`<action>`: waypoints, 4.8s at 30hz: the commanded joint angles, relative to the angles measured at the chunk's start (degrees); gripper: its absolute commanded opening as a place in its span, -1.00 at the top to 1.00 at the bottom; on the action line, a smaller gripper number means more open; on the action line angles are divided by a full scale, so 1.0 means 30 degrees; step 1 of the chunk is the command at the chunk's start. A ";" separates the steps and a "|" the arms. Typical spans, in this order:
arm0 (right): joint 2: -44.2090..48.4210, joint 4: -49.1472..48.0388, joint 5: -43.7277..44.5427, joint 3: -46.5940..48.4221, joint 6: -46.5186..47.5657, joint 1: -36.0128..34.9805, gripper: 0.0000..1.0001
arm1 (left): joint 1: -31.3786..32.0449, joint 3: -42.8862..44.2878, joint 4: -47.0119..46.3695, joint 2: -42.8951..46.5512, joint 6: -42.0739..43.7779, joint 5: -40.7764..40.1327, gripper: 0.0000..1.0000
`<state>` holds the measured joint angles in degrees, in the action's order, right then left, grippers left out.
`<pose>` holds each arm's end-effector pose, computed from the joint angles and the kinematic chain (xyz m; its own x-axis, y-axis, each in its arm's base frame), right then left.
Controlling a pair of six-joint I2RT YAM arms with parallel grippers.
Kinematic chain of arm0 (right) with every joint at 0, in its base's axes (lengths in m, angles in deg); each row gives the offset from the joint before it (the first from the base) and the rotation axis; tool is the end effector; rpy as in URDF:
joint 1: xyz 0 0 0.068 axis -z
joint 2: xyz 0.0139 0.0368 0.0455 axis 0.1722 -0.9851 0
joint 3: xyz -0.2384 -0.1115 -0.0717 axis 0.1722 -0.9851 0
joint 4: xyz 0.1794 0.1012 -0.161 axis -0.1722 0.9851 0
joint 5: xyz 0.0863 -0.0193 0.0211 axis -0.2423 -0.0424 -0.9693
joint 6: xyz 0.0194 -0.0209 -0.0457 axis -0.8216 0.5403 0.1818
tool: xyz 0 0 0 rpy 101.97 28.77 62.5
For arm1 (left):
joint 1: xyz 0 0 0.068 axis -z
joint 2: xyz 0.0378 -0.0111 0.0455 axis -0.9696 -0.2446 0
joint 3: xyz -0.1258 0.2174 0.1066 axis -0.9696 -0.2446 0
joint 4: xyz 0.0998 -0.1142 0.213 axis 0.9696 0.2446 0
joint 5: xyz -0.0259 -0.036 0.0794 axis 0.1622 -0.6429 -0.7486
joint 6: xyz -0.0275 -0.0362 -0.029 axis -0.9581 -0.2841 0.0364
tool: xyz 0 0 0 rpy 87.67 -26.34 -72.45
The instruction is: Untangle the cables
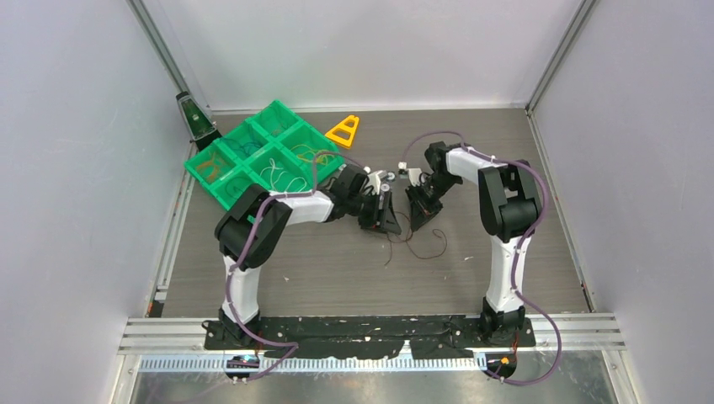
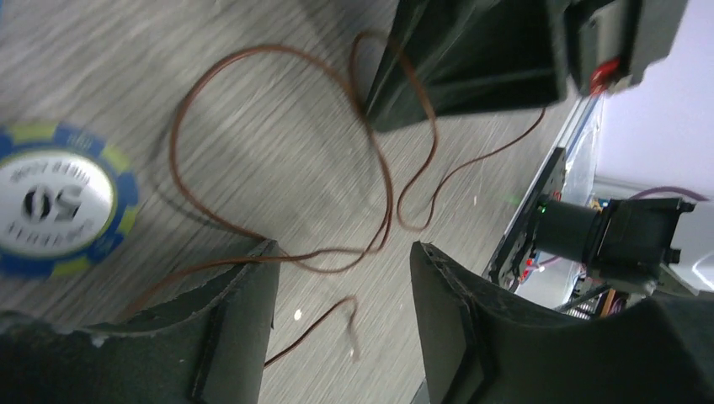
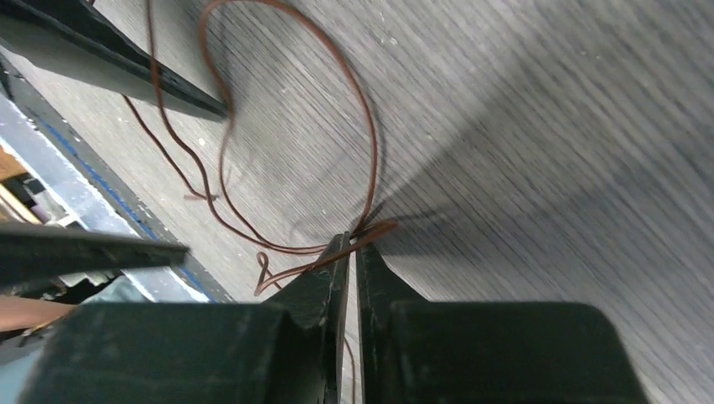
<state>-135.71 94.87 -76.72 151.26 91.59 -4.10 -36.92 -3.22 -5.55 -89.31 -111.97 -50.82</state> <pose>0.3596 0.1105 0.1360 -0.8429 -0.5180 -0.1457 -0.5048 0.6672 0.5478 0.3002 -0.2692 0.1386 -0.9423 0.1340 -0.3067 0.3269 0.5651 -0.7575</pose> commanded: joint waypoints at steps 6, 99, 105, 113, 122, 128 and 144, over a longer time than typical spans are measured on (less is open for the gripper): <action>-0.1152 -0.1821 -0.1088 0.0002 -0.1669 -0.0210 0.82 | 0.1067 0.3005 -0.0265 -0.2073 -0.0405 -0.0811 -0.39; 1.2280 -0.8776 -0.3567 -0.0044 0.5825 -0.8863 0.89 | -0.6058 0.6670 1.8849 1.2446 2.5226 0.7169 1.00; 1.2475 -1.0290 -0.3233 -0.0344 0.2774 -0.8699 0.89 | -0.6505 0.1050 0.9801 1.6076 2.1452 0.5424 0.86; 1.2609 -1.1671 -0.3939 -0.0265 0.1258 -0.8636 0.89 | -0.6468 0.1794 1.1266 1.5797 2.2005 0.4710 0.15; 1.2409 -1.1915 -0.3992 -0.0086 0.1306 -0.8424 0.89 | -0.5882 0.1929 1.2677 1.6187 2.4005 0.4588 -0.44; 1.2454 -1.3809 -0.4532 -0.0368 -0.0342 -0.8407 0.89 | -0.4772 0.1615 1.0494 1.5274 2.2531 0.3183 -0.08; 1.2423 -1.3186 -0.4503 -0.0132 -0.2660 -0.6162 -0.30 | -0.9237 0.1431 1.2402 1.5503 2.2179 0.4264 1.00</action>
<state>-99.15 54.26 -89.64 149.12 85.03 -26.59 -56.12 1.63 29.51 -44.04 -46.00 -39.56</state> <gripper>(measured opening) 0.444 0.023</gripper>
